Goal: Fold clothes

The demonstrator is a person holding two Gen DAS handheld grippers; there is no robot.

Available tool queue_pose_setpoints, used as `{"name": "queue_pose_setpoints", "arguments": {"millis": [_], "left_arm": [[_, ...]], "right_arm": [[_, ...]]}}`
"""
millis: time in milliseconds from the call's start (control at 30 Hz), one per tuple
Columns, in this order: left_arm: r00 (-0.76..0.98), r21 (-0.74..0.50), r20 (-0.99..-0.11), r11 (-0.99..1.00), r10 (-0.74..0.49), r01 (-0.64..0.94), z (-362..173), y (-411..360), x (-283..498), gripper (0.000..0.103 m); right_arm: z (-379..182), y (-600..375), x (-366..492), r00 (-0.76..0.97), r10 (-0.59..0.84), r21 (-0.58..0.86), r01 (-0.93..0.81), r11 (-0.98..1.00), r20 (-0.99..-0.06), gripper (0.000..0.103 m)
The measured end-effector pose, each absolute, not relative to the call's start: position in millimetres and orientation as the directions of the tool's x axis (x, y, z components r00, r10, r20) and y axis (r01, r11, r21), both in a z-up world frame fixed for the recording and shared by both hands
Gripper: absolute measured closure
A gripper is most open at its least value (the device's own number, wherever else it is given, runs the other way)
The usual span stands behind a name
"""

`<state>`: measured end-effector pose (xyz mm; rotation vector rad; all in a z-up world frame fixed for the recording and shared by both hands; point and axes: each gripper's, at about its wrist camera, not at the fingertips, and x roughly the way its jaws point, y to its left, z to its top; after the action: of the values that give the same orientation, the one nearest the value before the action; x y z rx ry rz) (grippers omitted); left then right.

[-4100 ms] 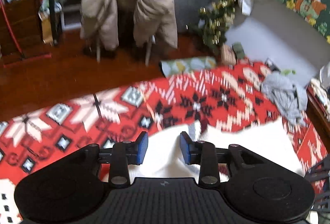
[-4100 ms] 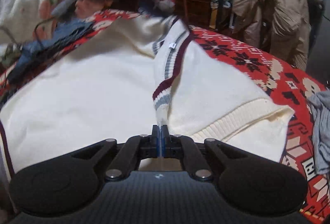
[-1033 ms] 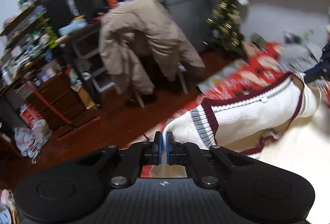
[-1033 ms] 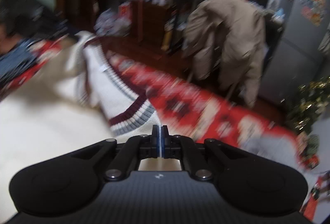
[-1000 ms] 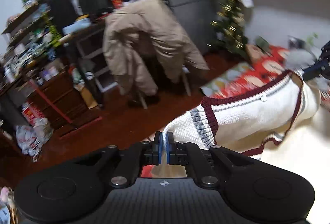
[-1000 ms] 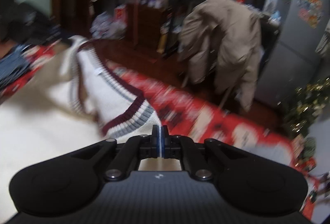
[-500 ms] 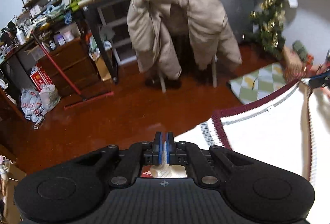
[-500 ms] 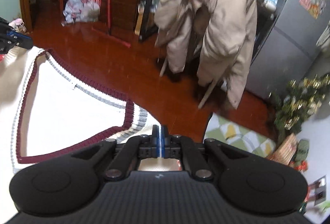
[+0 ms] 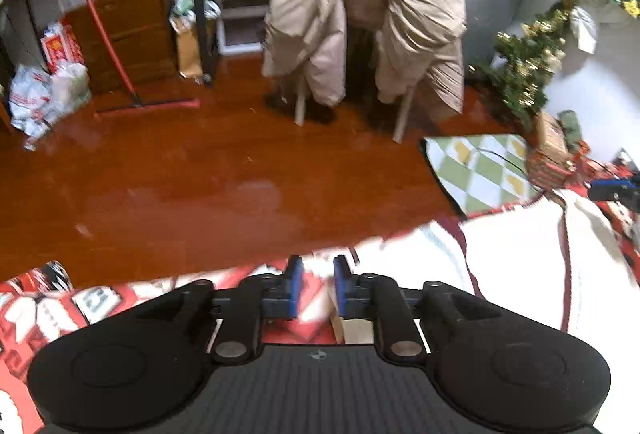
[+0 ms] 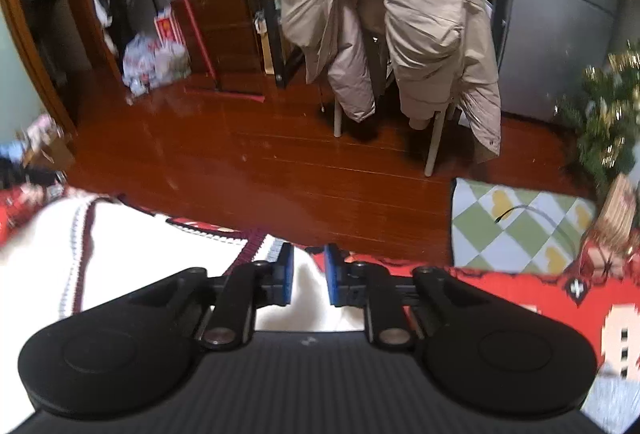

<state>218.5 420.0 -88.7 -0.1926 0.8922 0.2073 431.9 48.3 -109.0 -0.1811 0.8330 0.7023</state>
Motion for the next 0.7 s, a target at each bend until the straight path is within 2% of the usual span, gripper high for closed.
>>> {"name": "queue_pose_setpoints", "arguments": {"millis": [167,333,400,433,600,633,667,700], "left_arm": [[0.611,-0.041,-0.787,0.982,0.081,-0.184,-102.4,398.3,218.9,0.082],[0.633,0.097,-0.761,0.99,0.141,-0.104,-113.2,375.5,227.0,0.084],[0.643,0.135,-0.75,0.988,0.156,-0.082,-114.1,370.0,227.1,0.085],[0.645,0.133,-0.749,0.988,0.152,-0.079,-114.8,370.9,226.6,0.085],[0.66,0.143,-0.738,0.988,0.144,-0.056,-118.4,370.5,224.0,0.087],[0.664,0.151,-0.734,0.987,0.144,-0.048,-119.1,368.8,223.3,0.098],[0.668,0.174,-0.726,0.984,0.16,-0.046,-120.5,363.9,222.4,0.098],[0.673,0.198,-0.718,0.979,0.176,-0.045,-121.8,358.9,221.5,0.098]], "right_arm": [[-113.3,31.0,426.2,0.461,0.48,0.095,-0.64,0.763,-0.746,0.08],[-126.0,30.3,423.3,0.455,0.487,0.086,-0.659,0.748,-0.746,0.079],[-128.7,31.0,421.7,0.444,0.496,0.089,-0.672,0.735,-0.746,0.075],[-130.4,31.9,421.3,0.441,0.501,0.088,-0.679,0.729,-0.744,0.072],[-132.3,40.7,417.9,0.454,0.501,0.069,-0.687,0.723,-0.737,0.072],[-133.3,42.9,418.2,0.457,0.499,0.063,-0.688,0.723,-0.736,0.075],[-133.6,44.8,416.9,0.463,0.495,0.051,-0.691,0.722,-0.735,0.093],[-134.4,46.9,416.1,0.464,0.493,0.04,-0.697,0.716,-0.736,0.102]]}}
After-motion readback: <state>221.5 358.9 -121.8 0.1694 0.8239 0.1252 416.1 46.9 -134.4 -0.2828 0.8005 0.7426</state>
